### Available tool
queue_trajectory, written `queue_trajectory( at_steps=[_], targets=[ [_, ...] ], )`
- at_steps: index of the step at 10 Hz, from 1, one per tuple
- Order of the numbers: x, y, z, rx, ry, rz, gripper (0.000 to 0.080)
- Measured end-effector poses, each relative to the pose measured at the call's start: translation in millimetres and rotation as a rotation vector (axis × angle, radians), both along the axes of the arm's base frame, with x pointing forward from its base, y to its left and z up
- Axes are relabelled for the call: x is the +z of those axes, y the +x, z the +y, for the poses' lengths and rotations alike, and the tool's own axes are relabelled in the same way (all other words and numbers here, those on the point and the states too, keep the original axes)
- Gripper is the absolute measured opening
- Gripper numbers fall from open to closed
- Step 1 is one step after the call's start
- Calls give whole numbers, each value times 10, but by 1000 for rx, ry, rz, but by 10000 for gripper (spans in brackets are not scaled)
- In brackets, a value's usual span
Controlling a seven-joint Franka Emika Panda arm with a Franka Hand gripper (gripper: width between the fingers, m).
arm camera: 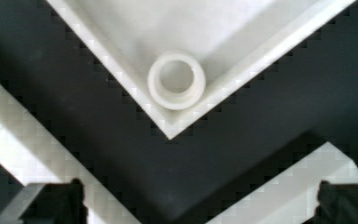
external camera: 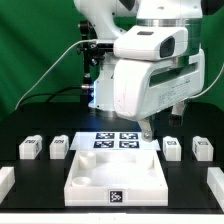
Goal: Assemble one leg
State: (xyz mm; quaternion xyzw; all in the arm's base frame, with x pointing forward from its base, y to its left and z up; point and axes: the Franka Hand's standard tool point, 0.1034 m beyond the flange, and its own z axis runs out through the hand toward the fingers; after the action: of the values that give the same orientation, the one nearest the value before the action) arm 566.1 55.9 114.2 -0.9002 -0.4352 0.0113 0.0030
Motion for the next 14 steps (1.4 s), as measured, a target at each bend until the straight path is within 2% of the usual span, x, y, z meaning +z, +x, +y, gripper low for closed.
queue_trajectory(
  at_steps=[8,9,10,12,13,14],
  targets=[
    [-22,-19,2,39,2,-7,650],
    [-101,-151,3,46,5,-16,650],
    [-215,-359,-38,118,7,-25,650],
    [-580,-947,-324,407,18,-31,650],
    [-739,-1171,-464,506,24,-29,650],
    [-856,-1282,-574,616,28,-27,650]
  ],
)
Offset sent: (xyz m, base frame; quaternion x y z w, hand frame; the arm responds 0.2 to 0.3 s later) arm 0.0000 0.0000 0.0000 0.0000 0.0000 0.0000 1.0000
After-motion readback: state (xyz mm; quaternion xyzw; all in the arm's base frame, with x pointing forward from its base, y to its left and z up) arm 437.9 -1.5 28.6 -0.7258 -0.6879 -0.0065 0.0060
